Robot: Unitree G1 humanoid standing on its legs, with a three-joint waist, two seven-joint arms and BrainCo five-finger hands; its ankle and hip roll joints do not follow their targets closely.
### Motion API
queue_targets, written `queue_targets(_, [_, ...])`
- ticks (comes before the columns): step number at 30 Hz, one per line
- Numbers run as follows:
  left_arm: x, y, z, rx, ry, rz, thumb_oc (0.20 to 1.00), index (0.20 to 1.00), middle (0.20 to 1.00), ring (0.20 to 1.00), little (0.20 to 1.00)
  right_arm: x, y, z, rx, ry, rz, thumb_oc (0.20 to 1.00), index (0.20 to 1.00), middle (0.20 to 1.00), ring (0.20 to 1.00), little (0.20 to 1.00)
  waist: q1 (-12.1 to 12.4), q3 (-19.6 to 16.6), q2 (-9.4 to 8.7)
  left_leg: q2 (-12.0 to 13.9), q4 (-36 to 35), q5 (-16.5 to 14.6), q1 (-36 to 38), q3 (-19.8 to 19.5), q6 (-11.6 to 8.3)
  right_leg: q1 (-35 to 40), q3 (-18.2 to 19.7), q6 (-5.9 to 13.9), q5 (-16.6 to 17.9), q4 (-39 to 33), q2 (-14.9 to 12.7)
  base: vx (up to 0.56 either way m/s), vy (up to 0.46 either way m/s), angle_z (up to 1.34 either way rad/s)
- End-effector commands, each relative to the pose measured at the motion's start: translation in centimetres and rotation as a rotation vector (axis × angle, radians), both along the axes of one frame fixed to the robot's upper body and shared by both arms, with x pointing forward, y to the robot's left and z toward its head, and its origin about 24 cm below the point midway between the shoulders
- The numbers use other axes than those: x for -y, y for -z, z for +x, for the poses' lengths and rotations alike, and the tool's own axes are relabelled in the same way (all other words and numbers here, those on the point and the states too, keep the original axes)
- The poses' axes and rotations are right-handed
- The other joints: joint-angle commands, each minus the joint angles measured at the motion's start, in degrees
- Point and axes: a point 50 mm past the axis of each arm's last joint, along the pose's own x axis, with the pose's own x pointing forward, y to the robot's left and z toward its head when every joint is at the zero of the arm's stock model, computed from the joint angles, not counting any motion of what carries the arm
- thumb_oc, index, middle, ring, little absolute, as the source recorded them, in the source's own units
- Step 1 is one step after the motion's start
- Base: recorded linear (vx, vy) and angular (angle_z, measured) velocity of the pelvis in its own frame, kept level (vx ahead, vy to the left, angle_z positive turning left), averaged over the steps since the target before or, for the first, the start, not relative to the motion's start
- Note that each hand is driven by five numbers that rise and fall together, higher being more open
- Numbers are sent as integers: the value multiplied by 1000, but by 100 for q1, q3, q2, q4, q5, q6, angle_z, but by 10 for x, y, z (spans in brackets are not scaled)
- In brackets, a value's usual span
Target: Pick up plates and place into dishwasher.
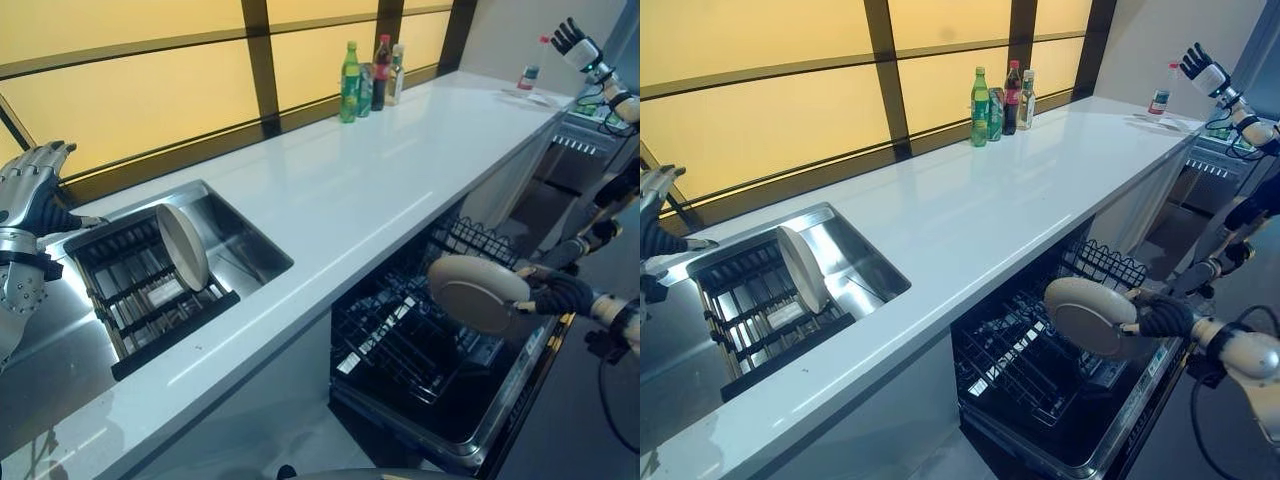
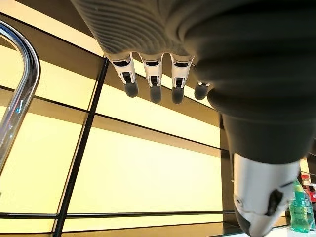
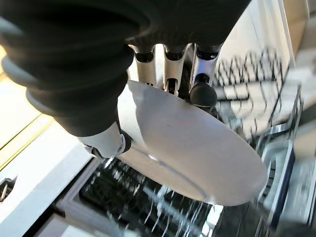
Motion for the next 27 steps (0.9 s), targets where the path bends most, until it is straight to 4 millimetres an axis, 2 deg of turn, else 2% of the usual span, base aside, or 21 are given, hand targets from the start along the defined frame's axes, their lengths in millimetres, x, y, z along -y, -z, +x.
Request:
queue_targets(1, [14,-25,10,95,43,116,1000,1000,1000,1000,1000,-21,-6,27,120,-8,93,200,200,200,200,200,213,-5,-56,-105,54,-787,251,-136,-68,-96,-44,527,-109,47,-324,0,0,0])
queue_targets(3, [21,-20,17,77,58,130,1000,1000,1000,1000,1000,-29,17,34,62,11,107,200,200,200,200,200,296,14,-27,-116,54,-790,241,-182,-68,-82,-102,522,-119,37,-344,6,27,6])
queue_targets(6, [28,-22,25,65,76,146,1000,1000,1000,1000,1000,-39,35,42,-5,18,117,200,200,200,200,200,380,35,-11,-127,54,-781,220,-236,-73,-82,-171,516,-128,36,-362,0,28,6])
queue_targets(11, [42,-28,41,4,106,223,1000,1000,1000,1000,1000,-55,58,57,-119,56,145,200,200,200,200,200,504,93,36,-148,54,-763,191,-333,-78,-76,-279,488,-139,46,-389,-9,36,8])
queue_targets(22, [75,-42,77,-63,162,291,1000,1000,1000,1000,1000,-67,98,77,-344,159,82,200,200,200,200,200,722,233,202,-213,54,-712,39,-505,-69,-182,-352,444,-131,56,-436,-2,64,11])
queue_targets(23, [78,-44,81,-67,163,300,1000,1000,1000,1000,1000,-66,102,78,-369,182,56,322,322,322,322,322,732,276,227,-223,54,-701,1,-525,-66,-217,-344,437,-126,56,-438,-56,74,5])
queue_targets(24, [80,-47,83,-73,165,301,1000,1000,1000,1000,1000,-65,104,79,-396,204,49,1000,1000,1000,1000,1000,737,317,252,-232,54,-689,-42,-540,-67,-254,-333,435,-120,54,-441,-74,87,5])
queue_targets(27, [89,-57,91,-62,169,323,1000,1000,1000,1000,1000,-61,98,87,-372,261,35,1000,1000,1000,1000,1000,737,482,299,-253,54,-651,-147,-584,-63,-360,-306,411,-90,65,-451,-89,59,5])
